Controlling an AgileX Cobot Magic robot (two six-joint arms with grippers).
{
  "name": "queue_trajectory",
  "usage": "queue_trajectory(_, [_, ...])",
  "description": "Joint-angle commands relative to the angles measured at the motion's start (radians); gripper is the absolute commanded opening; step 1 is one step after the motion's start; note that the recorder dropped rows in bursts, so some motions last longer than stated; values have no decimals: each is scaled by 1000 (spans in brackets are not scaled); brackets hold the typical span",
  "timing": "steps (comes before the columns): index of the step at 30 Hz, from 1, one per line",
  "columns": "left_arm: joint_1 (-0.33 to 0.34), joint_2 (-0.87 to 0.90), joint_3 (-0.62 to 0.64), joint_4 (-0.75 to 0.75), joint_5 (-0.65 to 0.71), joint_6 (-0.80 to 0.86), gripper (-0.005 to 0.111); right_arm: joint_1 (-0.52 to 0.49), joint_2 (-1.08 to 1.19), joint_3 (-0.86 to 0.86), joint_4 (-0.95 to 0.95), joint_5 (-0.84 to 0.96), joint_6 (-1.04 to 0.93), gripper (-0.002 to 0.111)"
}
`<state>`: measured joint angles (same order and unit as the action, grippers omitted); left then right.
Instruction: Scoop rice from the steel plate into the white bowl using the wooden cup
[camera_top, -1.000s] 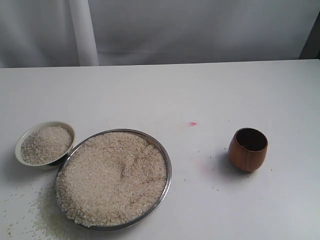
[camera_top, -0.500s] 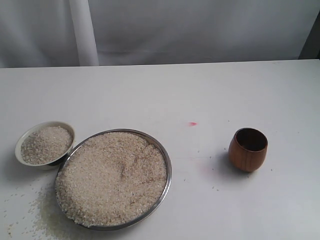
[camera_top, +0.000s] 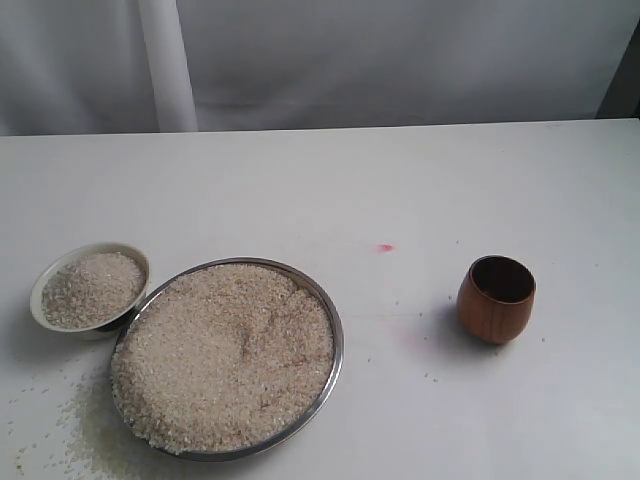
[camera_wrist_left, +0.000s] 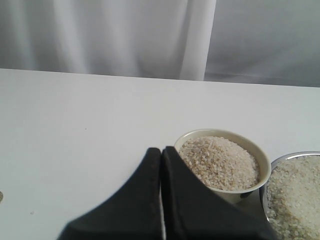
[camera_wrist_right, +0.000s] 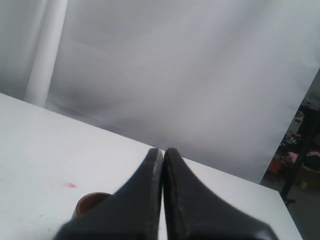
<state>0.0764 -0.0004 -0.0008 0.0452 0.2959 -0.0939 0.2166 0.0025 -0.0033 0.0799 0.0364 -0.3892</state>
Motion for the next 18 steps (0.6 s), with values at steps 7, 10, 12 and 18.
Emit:
queue_trajectory(7, [-6,0,1,-1,-11,-2,0,-8,-3,3,13,47,4,0])
queue_trajectory(10, [-6,0,1,-1,-11,-2,0,-8,-3,3,13,47,4,0])
queue_trajectory(12, [-6,0,1,-1,-11,-2,0,-8,-3,3,13,47,4,0])
queue_trajectory(18, [-6,0,1,-1,-11,-2,0,-8,-3,3,13,47,4,0])
